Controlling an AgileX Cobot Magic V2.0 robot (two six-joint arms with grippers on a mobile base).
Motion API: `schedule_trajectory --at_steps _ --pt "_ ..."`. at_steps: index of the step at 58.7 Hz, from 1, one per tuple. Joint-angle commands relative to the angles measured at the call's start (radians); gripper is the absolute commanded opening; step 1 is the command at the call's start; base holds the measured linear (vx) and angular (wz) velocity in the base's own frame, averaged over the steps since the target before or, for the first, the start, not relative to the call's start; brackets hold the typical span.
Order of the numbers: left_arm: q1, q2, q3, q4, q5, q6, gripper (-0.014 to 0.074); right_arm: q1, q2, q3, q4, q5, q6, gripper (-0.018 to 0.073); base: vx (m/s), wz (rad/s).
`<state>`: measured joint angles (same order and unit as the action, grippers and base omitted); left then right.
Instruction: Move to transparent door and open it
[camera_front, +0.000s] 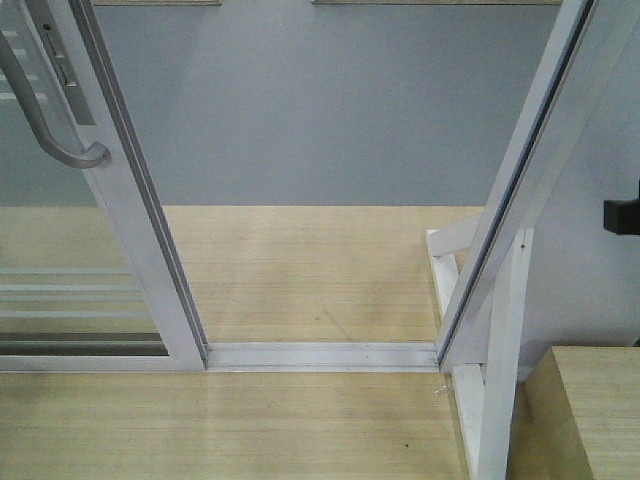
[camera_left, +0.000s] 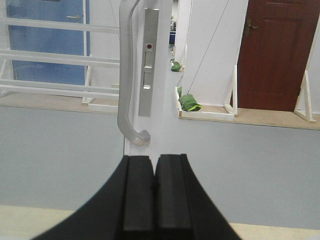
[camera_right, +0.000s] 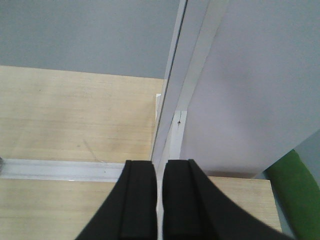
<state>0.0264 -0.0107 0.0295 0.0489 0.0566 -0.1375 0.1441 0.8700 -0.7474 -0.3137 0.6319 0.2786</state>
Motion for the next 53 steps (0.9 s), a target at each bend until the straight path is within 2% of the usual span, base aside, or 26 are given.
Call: schedule_trajectory --at_steps 1,6,17,21,27,32,40,49,53 --pt "0.002 -0.015 0.018 -0.002 -0.082 -0.009 -0.0003 -0.056 -0.082 0.077 0.020 -0.185 -0.006 0.0077 0.00 0.00" --pt "0.002 -0.015 0.018 -0.002 -0.082 -0.009 -0.0003 -0.108 -0.163 0.178 0.054 -0.306 -0.006 -0.0015 0.00 0.00" --pt "0.002 -0.015 0.018 -0.002 -0.082 -0.009 -0.0003 -0.194 -0.352 0.358 0.068 -0.450 -0.053 -0.0012 0.00 0.00" --pt "0.002 -0.015 0.018 -0.002 -0.082 -0.009 -0.0003 -0.196 -0.418 0.426 0.114 -0.475 -0.133 -0.0010 0.00 0.00" --pt "0.002 -0.015 0.018 -0.002 -0.082 -0.009 -0.0003 -0.196 -0.524 0.525 0.241 -0.510 -0.327 -0.0009 0.00 0.00" --pt "0.002 -0.015 0.018 -0.002 -0.082 -0.009 -0.0003 -0.196 -0.597 0.589 0.298 -0.533 -0.394 -0.0008 0.00 0.00" --pt "0.002 -0.015 0.018 -0.002 -0.082 -0.009 -0.0003 -0.196 -0.718 0.676 0.297 -0.550 -0.345 -0.0008 0.00 0.00" --pt "0.002 -0.015 0.018 -0.002 -0.082 -0.009 -0.0003 -0.196 -0.861 0.759 0.236 -0.567 -0.285 -0.0007 0.00 0.00" --pt "0.002 -0.015 0.018 -0.002 -0.083 -0.009 -0.0003 -0.197 -0.900 0.784 0.242 -0.552 -0.272 -0.0006 0.00 0.00"
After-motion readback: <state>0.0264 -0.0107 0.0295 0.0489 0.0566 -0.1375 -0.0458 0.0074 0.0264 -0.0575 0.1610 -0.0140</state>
